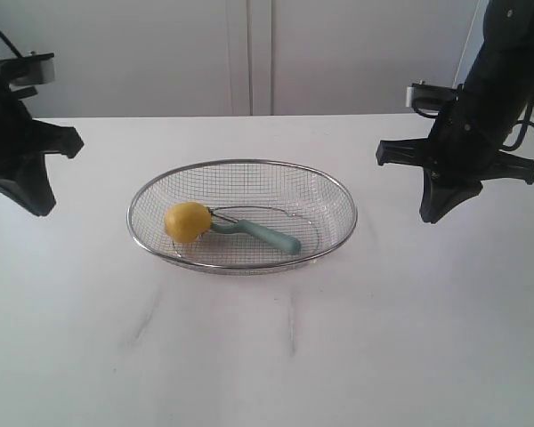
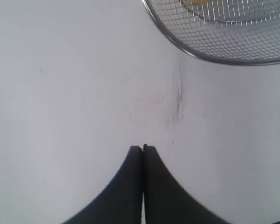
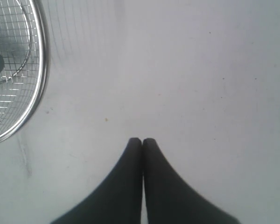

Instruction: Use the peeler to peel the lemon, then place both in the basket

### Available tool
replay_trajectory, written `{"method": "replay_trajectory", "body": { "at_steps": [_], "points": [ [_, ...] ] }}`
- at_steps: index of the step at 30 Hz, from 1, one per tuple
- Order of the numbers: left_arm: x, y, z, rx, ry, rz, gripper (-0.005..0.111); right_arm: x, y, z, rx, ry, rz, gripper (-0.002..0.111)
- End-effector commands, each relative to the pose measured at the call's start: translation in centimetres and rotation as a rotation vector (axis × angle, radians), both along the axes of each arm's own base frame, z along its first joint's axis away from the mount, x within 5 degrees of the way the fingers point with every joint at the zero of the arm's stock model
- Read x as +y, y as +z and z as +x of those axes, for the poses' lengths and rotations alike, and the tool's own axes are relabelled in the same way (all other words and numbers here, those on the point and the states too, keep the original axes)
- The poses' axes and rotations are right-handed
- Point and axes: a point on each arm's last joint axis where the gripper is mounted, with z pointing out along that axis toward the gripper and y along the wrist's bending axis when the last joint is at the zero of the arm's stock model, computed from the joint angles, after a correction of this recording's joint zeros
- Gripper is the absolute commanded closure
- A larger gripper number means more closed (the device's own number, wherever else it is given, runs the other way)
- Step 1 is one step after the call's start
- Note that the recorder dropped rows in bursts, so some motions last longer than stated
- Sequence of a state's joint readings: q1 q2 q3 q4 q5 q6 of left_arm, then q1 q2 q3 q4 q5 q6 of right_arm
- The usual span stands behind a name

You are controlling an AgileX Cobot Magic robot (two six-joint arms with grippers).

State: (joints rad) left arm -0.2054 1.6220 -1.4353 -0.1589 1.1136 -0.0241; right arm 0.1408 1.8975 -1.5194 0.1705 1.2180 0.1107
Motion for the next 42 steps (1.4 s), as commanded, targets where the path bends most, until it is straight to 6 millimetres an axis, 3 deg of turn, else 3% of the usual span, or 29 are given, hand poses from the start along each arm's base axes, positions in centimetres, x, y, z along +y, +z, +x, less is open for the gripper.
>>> {"method": "replay_trajectory", "body": {
  "at_steps": [1,14,42],
  "points": [
    [0.5,0.5,-2.2,-0.007,0.015,-0.012,0.107,-0.2,0.5,-0.1,-0.012,-0.001,-0.005,0.108],
    [1.3,0.6,-6.2,-0.012,0.009,-0.012,0.107,-0.2,0.5,-0.1,-0.012,-0.001,-0.005,0.108],
    [1.4,0.7,-5.9,-0.077,0.019,-0.009,0.107,-0.2,0.5,-0.1,-0.012,-0.001,-0.005,0.108]
  ]
}}
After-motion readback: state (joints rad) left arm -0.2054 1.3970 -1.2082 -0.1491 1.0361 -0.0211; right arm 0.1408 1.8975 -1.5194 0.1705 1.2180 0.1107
